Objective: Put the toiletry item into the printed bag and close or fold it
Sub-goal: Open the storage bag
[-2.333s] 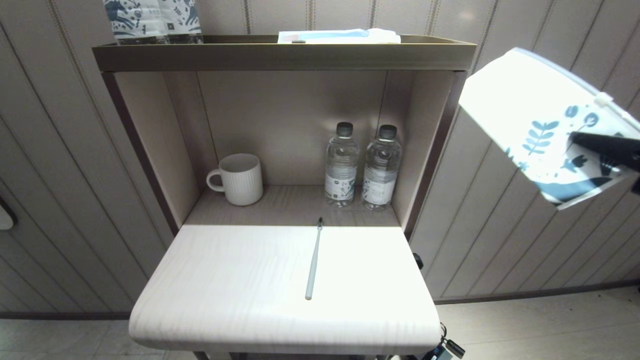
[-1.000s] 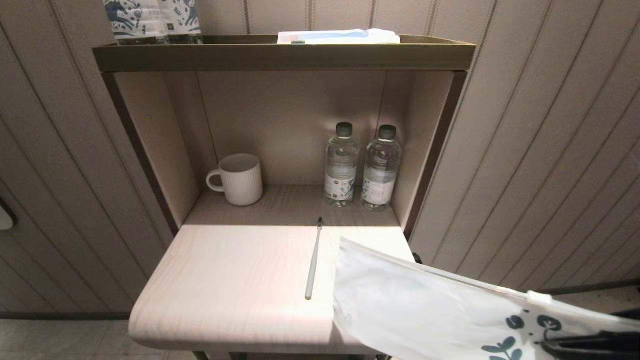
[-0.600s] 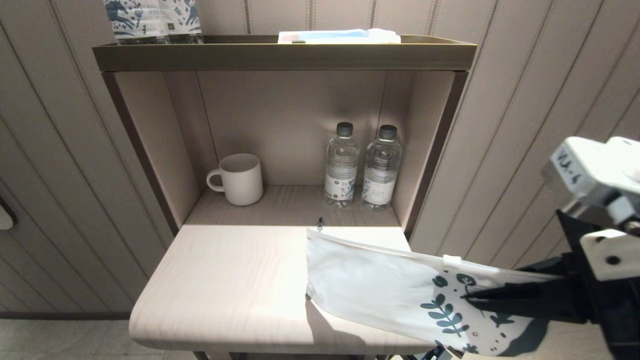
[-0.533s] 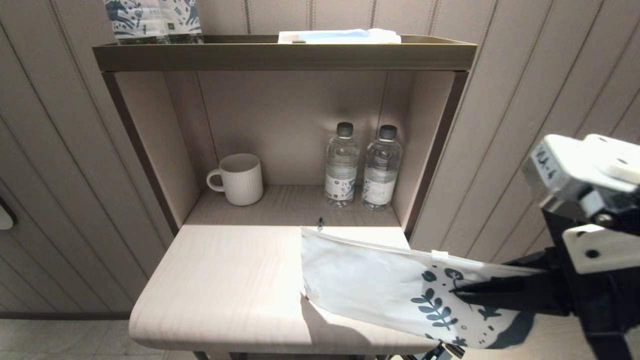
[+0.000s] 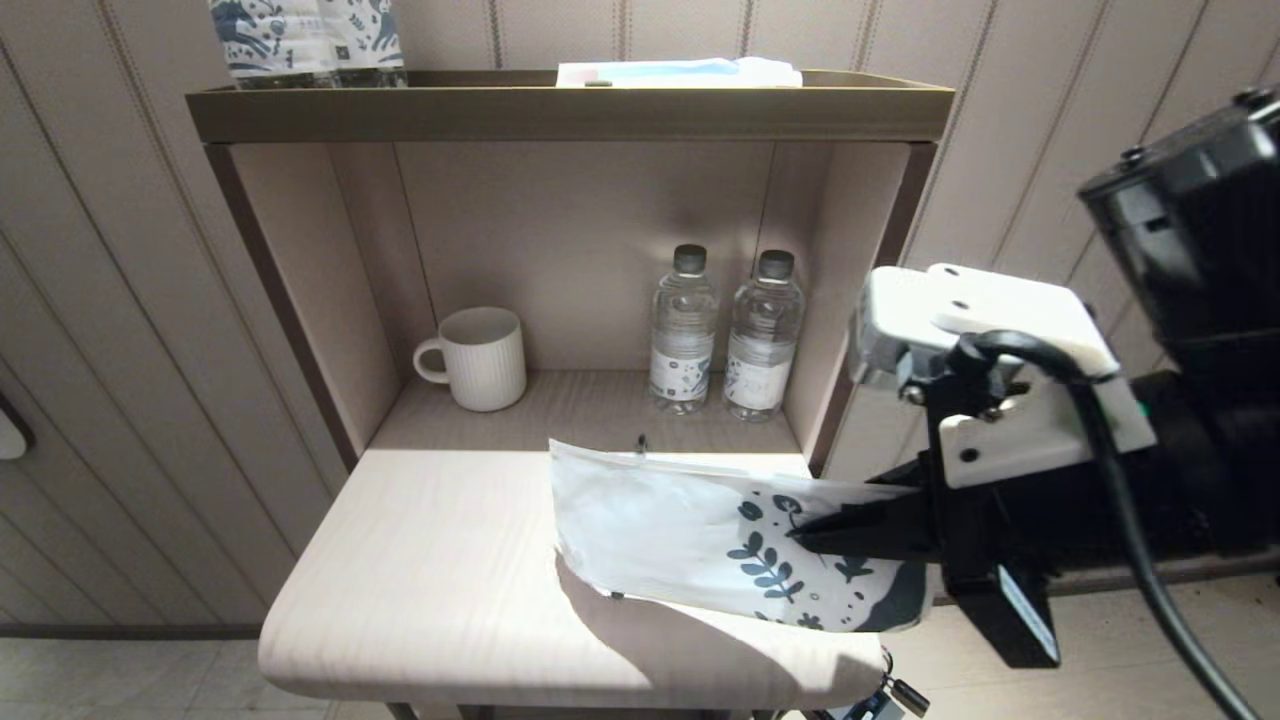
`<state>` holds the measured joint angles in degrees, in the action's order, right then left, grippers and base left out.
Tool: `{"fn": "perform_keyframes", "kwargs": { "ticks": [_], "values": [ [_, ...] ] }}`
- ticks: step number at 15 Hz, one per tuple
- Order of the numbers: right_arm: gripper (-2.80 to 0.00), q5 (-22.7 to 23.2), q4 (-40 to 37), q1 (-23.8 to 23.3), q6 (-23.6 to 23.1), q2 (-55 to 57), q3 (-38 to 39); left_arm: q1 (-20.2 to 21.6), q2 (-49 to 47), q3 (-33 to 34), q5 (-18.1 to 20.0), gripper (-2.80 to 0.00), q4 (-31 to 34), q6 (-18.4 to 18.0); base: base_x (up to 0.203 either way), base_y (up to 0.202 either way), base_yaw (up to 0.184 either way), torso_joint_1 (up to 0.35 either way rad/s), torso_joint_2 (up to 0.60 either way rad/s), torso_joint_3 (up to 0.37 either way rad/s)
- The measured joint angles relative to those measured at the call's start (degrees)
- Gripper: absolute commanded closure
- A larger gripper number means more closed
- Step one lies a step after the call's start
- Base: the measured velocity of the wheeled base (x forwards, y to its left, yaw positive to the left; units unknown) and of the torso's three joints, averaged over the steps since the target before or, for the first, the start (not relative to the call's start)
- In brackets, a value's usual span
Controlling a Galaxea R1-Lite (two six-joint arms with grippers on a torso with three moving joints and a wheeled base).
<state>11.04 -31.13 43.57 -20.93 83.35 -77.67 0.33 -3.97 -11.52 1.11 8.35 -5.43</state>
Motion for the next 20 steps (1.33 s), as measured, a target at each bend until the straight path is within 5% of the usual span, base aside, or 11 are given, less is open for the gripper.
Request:
{"fn": "perform_keyframes", "kwargs": {
  "ticks": [3,5,9,11,15,20],
  "values": [
    [0.00,-0.1,0.2,0.6,-0.9,1.6,-0.3,-0.1,-11.4,-12.6,3.9,0.00,1.4,-0.6,0.000,0.000,0.000,0.000,0.00,0.000],
    [0.00,-1.2,0.2,1.8,-1.4,1.4,1.0,-0.1,-22.9,-22.3,9.9,0.00,2.6,-0.6,0.000,0.000,0.000,0.000,0.00,0.000],
    [0.00,-2.7,0.2,3.7,-1.9,0.9,0.1,-3.2,-47.4,-48.6,27.0,0.00,11.0,-0.8,0.000,0.000,0.000,0.000,0.00,0.000],
    [0.00,-2.7,0.0,4.1,-2.0,1.3,-2.0,-9.4,-58.8,-58.4,35.6,0.00,16.5,-2.1,0.000,0.000,0.000,0.000,0.00,0.000],
    [0.00,-1.6,0.0,5.0,-1.9,2.9,-3.5,-19.7,-74.6,-70.1,45.5,0.00,20.4,-6.0,0.000,0.000,0.000,0.000,0.00,0.000],
    [0.00,3.2,1.9,4.9,-1.5,5.7,-5.3,-23.2,-81.7,-72.7,61.9,0.00,20.5,-7.3,0.000,0.000,0.000,0.000,0.00,0.000]
  ]
}}
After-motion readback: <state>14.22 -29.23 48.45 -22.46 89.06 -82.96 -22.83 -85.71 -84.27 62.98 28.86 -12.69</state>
